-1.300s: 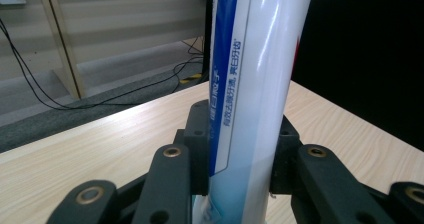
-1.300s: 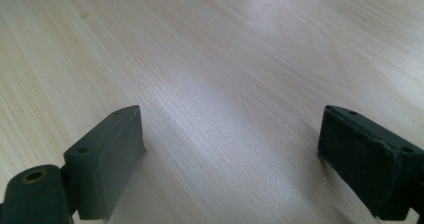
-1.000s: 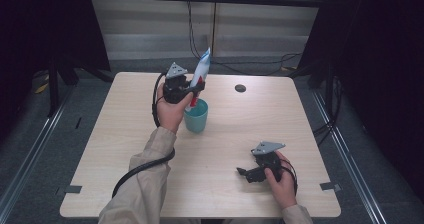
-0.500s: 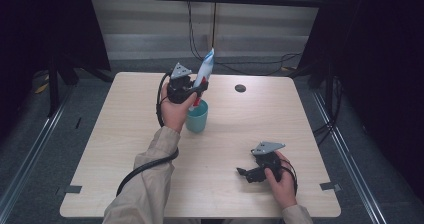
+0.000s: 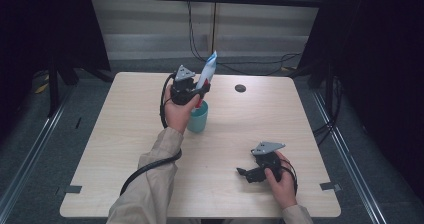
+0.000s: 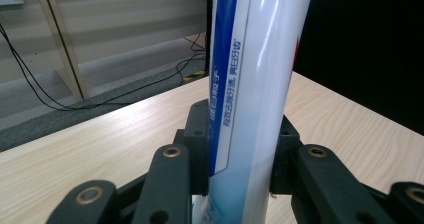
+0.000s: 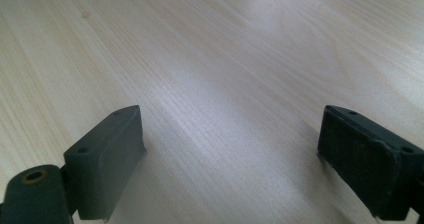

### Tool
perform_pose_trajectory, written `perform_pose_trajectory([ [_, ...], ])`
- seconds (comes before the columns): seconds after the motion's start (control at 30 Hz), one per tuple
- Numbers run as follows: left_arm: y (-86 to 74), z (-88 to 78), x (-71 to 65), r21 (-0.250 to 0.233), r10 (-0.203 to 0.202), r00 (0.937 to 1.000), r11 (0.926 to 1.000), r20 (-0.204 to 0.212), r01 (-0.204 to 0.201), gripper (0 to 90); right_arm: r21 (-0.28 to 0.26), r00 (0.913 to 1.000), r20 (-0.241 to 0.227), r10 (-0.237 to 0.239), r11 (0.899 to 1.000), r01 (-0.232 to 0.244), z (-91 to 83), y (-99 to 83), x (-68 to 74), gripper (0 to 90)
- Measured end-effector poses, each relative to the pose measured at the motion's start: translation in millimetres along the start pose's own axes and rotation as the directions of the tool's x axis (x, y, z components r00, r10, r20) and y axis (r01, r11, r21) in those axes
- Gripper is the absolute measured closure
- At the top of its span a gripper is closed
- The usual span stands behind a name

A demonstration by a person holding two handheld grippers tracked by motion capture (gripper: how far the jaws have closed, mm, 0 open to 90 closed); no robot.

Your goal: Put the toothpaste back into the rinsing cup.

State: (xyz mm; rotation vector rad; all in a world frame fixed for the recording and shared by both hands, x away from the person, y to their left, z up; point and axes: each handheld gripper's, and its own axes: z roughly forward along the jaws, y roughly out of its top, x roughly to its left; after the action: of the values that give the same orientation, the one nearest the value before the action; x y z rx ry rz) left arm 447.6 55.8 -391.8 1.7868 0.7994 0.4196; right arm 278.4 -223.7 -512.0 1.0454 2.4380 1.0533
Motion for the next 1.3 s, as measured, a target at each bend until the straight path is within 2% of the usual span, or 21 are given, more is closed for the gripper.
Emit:
perform_pose_trajectory([
  [0.27,-6.2,4.8,-0.6,0.003,0.000,1.0000,1.0000,-0.005,0.000,69.7,0.002,1.0000,0.000,0.003,1.000,-0.003,-0.1,0.0,0.2,10.5],
  [0.43,-11.1,6.0,-0.8,0.009,0.014,0.9999,0.9999,-0.008,-0.014,69.6,0.002,1.0000,0.000,0.004,1.000,-0.004,-0.1,0.0,0.2,10.5],
  [1.2,-31.6,9.2,1.0,0.037,0.005,0.9996,0.9993,-0.029,-0.004,68.9,0.002,1.0000,-0.007,-0.006,1.000,0.006,-0.1,0.0,0.2,10.5],
  [1.3,-34.2,9.3,1.9,0.038,-0.006,0.9996,0.9992,-0.028,0.007,68.8,0.002,1.0000,-0.006,-0.006,1.000,0.006,-0.1,0.0,0.2,10.6],
])
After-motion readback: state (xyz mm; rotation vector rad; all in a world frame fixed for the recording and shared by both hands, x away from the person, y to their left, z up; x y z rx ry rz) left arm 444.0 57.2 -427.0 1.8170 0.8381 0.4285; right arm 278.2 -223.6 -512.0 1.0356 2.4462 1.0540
